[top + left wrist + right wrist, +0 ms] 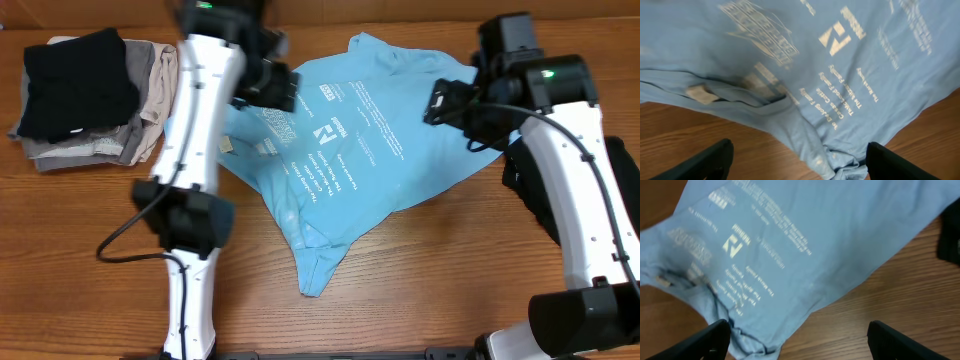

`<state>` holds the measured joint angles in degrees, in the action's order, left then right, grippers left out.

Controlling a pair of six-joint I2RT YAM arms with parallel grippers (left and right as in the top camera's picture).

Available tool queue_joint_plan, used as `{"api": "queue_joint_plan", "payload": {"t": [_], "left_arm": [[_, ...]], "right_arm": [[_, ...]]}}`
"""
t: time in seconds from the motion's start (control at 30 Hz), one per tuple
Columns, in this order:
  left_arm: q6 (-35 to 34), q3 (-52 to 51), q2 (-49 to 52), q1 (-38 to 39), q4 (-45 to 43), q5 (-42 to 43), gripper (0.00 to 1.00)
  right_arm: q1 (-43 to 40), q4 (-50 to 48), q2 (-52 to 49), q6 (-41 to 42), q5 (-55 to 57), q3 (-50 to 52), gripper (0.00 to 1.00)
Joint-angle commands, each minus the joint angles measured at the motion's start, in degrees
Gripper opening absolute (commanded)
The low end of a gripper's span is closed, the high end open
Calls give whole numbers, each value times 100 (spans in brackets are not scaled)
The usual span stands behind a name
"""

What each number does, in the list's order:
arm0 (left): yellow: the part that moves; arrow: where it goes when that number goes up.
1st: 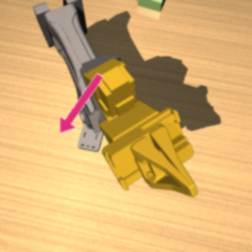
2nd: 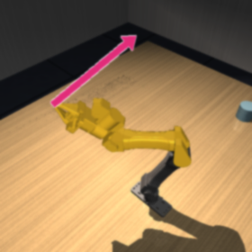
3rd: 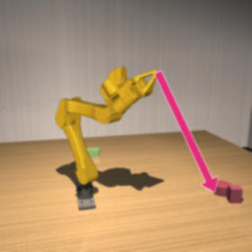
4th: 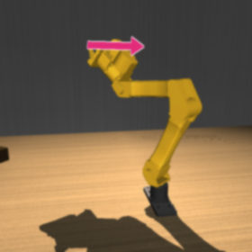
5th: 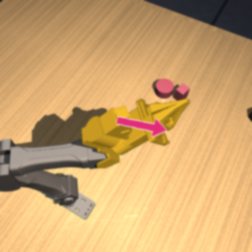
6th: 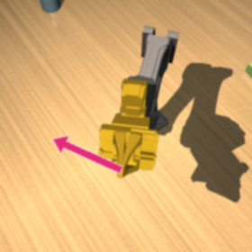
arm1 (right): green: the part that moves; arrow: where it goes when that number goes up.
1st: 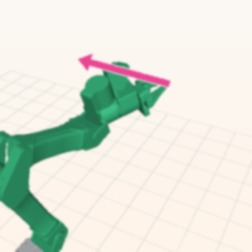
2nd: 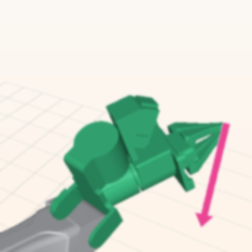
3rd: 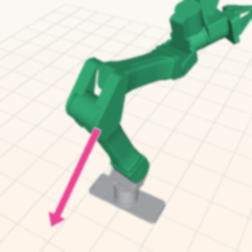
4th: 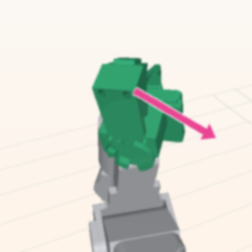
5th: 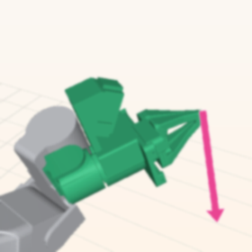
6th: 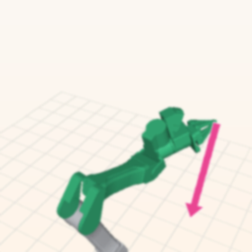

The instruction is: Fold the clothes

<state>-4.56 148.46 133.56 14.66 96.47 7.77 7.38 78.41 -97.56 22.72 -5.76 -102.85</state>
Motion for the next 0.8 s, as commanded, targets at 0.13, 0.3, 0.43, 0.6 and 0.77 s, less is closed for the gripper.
{"api": "queue_joint_plan", "payload": {"t": [0.13, 0.3, 0.43, 0.6, 0.77], "left_arm": [[-1360, -833, 439, 413, -101, -660, 75], [-1416, -1515, 595, 413, -374, -385, 58], [-1379, -1937, 595, 413, -459, -393, 58], [-1344, -2382, 595, 407, -719, -675, 61], [-1344, -2763, 595, 389, -1209, -734, 56]], "right_arm": [[-232, -94, 101, -216, -31, -103, 92], [-232, -236, 101, -219, -31, -90, 94], [-232, -321, 101, -219, -31, -61, 95], [-229, -341, 101, -306, -31, -61, 95], [-232, -343, 101, -330, -31, -61, 95]]}}
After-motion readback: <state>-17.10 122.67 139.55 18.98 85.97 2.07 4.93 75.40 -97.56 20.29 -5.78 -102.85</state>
